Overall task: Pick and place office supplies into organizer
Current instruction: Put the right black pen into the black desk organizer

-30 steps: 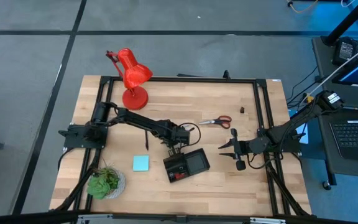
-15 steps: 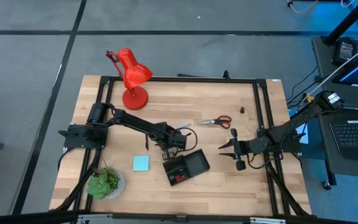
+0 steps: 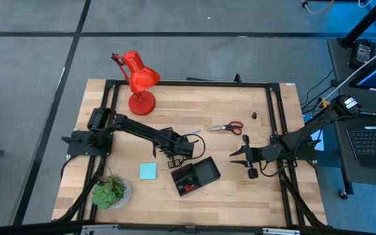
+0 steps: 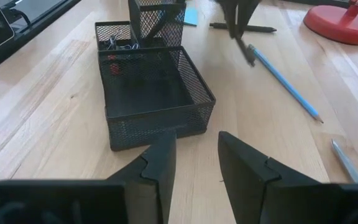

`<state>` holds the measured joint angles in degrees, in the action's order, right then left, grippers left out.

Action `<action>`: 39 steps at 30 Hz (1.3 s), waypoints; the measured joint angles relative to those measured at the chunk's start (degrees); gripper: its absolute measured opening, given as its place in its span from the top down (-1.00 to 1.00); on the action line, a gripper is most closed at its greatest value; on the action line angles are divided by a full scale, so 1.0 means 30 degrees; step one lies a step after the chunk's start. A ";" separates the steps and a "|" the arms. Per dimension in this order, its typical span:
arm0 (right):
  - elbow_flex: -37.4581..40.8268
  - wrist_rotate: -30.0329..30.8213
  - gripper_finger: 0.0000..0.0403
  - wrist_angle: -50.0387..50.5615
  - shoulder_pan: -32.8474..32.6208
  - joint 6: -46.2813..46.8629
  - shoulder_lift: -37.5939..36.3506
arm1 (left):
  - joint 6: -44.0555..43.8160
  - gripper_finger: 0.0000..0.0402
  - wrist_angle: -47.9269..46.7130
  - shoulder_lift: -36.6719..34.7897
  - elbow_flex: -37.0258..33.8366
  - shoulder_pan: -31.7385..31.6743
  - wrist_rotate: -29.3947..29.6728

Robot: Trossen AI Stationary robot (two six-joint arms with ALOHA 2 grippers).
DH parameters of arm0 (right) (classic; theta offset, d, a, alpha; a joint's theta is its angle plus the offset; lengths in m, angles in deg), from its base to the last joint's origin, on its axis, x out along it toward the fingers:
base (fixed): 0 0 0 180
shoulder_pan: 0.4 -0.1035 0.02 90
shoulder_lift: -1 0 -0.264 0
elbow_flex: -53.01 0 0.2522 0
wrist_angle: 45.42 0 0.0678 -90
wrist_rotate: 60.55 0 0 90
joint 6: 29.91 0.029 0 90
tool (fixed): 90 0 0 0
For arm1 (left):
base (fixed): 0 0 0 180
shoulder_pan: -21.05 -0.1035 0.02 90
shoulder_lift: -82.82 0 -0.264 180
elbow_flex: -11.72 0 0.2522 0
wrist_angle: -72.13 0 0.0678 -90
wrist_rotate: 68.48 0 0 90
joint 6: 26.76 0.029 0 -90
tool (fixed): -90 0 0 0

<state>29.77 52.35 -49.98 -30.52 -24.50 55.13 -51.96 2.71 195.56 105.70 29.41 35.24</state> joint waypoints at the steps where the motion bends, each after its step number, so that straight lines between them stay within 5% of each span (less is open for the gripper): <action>1: 0.0000 0.0000 0.40 0.0000 -0.0001 0.0000 0.0000 | -0.0028 0.84 -0.0062 -0.0241 0.0000 0.0000 0.0148; 12: 0.0000 0.0007 0.40 -0.0007 0.0003 0.0029 0.0000 | 0.1226 0.85 0.0159 -0.3582 0.0051 0.0567 0.0542; 19: 0.0000 0.0007 0.40 -0.0240 -0.0005 0.0197 0.0006 | 0.2800 0.85 0.0903 -0.4756 0.0066 0.2020 0.2480; 31: -0.0004 0.0007 0.40 -0.5215 0.0000 -0.0479 0.0000 | 0.4323 0.85 0.5299 -0.4799 0.0066 0.3423 0.3396; 39: 0.0000 0.0007 0.40 -0.5544 0.0003 -0.0475 0.0000 | 0.2626 0.85 0.9357 -0.4800 0.0066 0.4265 0.3435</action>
<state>29.77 52.37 -66.62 -30.51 -25.93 55.13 -44.08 30.78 181.16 105.90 42.21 45.55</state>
